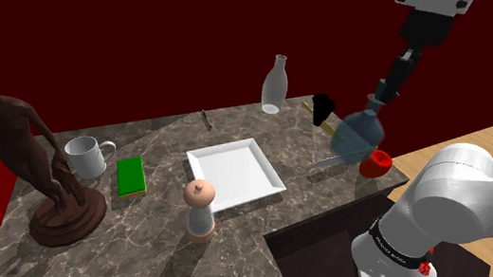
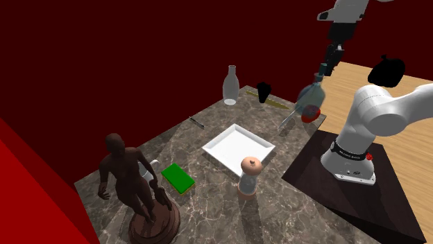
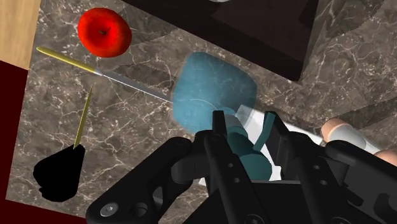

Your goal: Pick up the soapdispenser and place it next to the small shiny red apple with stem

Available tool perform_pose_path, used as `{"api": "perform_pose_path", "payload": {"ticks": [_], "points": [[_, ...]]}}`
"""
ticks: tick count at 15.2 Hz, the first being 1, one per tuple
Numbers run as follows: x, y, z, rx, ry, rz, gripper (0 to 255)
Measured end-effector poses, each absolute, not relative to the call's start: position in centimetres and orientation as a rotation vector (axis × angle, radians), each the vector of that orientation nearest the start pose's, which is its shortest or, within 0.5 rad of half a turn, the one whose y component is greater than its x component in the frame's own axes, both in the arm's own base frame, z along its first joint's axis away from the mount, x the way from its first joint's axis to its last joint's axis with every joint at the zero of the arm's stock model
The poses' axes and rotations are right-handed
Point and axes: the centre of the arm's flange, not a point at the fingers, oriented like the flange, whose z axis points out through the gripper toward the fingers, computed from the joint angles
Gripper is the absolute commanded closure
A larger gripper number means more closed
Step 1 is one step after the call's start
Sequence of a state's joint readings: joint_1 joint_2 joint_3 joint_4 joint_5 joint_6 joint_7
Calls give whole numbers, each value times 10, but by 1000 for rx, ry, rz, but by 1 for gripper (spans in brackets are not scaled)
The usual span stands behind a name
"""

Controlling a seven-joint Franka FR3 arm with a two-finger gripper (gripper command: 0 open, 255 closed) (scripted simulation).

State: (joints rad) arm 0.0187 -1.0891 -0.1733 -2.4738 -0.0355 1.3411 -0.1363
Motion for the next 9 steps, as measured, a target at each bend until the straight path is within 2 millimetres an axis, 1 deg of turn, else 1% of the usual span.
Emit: {"api": "perform_pose_path", "payload": {"ticks": [9], "points": [[202,-57,541,-3016,-107,58,255]]}}
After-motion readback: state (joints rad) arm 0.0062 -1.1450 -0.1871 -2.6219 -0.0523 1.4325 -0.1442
